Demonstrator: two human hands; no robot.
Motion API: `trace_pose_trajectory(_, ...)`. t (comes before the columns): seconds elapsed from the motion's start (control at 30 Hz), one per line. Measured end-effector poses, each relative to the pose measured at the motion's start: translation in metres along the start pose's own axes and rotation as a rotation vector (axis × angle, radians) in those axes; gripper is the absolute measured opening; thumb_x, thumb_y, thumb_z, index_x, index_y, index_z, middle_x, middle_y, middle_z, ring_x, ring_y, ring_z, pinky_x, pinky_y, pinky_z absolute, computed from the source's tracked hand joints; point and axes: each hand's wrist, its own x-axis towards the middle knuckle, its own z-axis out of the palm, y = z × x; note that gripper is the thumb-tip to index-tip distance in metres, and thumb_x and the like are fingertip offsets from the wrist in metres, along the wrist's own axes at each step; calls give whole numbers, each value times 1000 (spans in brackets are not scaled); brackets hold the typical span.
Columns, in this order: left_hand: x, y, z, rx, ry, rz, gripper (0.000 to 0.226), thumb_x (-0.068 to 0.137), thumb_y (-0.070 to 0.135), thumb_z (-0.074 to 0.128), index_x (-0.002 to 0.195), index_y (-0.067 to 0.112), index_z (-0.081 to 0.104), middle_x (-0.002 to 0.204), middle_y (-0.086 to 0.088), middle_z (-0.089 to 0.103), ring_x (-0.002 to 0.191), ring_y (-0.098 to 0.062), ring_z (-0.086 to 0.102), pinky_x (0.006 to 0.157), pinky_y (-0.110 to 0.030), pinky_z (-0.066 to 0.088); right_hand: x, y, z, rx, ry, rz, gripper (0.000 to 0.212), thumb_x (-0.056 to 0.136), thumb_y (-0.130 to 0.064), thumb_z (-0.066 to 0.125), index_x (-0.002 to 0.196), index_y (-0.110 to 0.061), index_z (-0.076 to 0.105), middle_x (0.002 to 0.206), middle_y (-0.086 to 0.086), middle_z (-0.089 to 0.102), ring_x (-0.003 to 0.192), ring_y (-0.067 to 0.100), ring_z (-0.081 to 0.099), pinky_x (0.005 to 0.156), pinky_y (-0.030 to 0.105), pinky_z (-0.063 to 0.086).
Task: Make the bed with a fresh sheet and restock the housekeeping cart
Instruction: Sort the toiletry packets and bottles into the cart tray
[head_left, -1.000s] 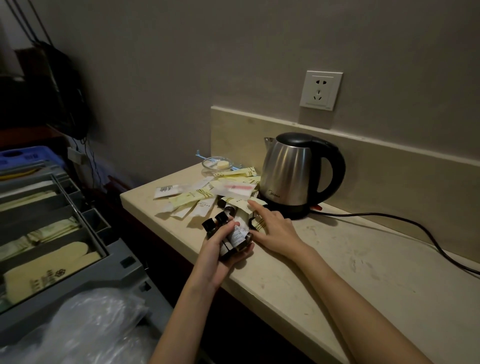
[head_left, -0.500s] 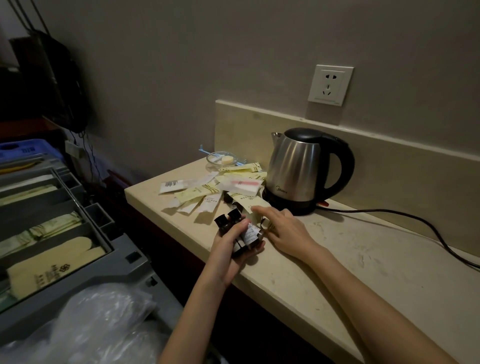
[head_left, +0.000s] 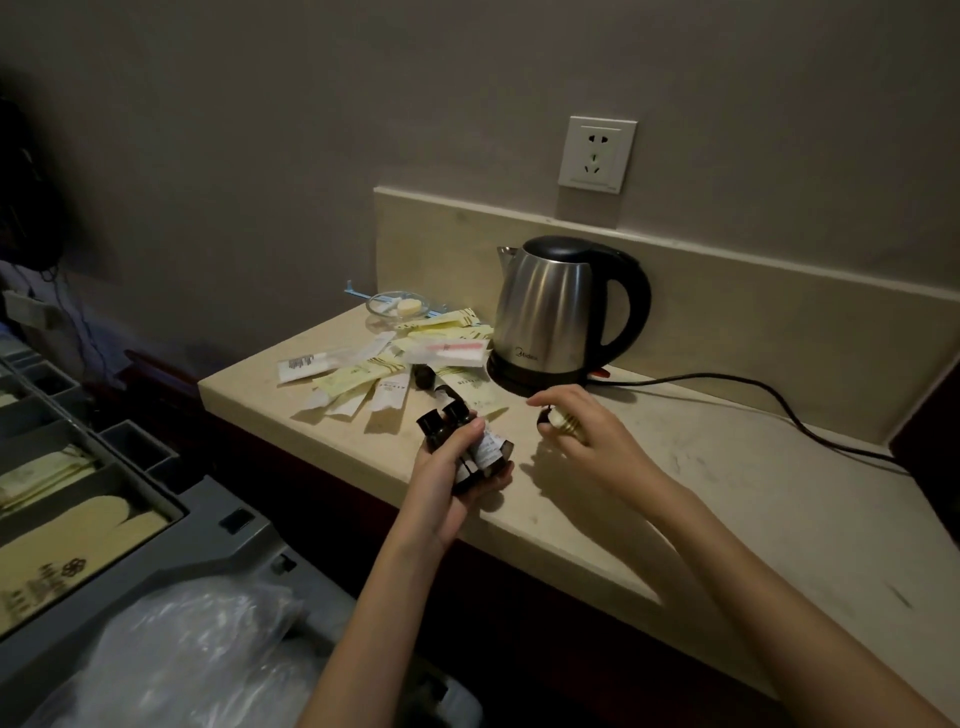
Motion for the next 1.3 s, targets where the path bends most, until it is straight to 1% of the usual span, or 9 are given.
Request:
trace_pose_trajectory(0.17, -56, 1, -11, -81, -31, 29, 37, 69, 17, 71, 101, 3, 62, 96, -14, 64, 87, -30, 66, 81, -53, 55, -39, -37, 9, 135, 18, -91, 25, 93, -21, 56, 100, -45, 53, 108, -27, 50, 106, -7, 49, 92, 18, 41)
trace_pose_trajectory(0.27, -99, 4, -33, -45, 41, 81, 38, 67, 17, 71, 103, 8, 63, 95, -10, 67, 92, -26, 65, 79, -51, 56, -59, -66, 32, 244, -5, -159, 18, 92, -13, 57, 100, -29, 59, 106, -17, 53, 103, -4, 51, 89, 13, 39)
trace_pose_trajectory(0.37, -148, 5, -67, -53, 167, 92, 31, 64, 16, 71, 94, 10, 66, 88, -8, 68, 83, -23, 66, 81, -51, 55, -84, -100, 64, 327, -77, -193, 12, 92, -11, 58, 101, -19, 61, 106, -13, 54, 102, -7, 50, 87, 6, 35)
trace_pose_trajectory(0.53, -233, 9, -126, -69, 335, 127, 43, 67, 16, 73, 107, 8, 63, 99, -15, 65, 87, -29, 67, 87, -56, 52, -126, -161, 124, 451, -205, -231, 11, 92, -14, 59, 102, -17, 62, 109, -9, 54, 104, -5, 51, 87, 5, 36)
trace_pose_trajectory(0.73, -323, 38, -193, -116, 448, 214, 38, 70, 15, 72, 105, 6, 61, 99, -18, 67, 85, -32, 70, 84, -54, 53, -158, -251, 194, 612, -344, -250, 10, 91, -12, 60, 99, -17, 61, 103, -10, 56, 96, 0, 54, 79, 9, 41)
trace_pose_trajectory(0.97, -401, 99, -300, -143, 429, 188, 37, 73, 19, 67, 107, 5, 66, 101, -19, 68, 93, -32, 65, 88, -50, 53, -176, -368, 286, 749, -493, -192, 8, 89, -6, 62, 94, -12, 63, 105, 2, 62, 79, -4, 59, 61, 10, 45)
trace_pose_trajectory(1.13, -438, 155, -398, -166, 357, 112, 32, 74, 18, 65, 104, 7, 68, 100, -18, 68, 88, -31, 66, 87, -48, 50, -182, -452, 365, 755, -486, -142, 12, 88, -3, 61, 86, -14, 63, 104, -4, 63, 94, 5, 62, 74, 18, 51)
trace_pose_trajectory(1.2, -451, 179, -432, -214, 333, 110, 23, 76, 17, 63, 95, 9, 72, 97, -18, 70, 86, -30, 67, 86, -50, 49, -181, -483, 392, 761, -477, -123, 9, 88, -2, 61, 89, -10, 64, 105, -2, 64, 96, 3, 61, 76, 16, 50)
trace_pose_trajectory(1.3, -459, 212, -474, -281, 315, 91, 18, 84, 17, 58, 95, 8, 69, 92, -18, 71, 84, -32, 67, 82, -51, 49, -175, -520, 424, 750, -484, -80, 12, 87, -4, 63, 92, -14, 64, 108, -6, 64, 98, 1, 61, 74, 14, 49)
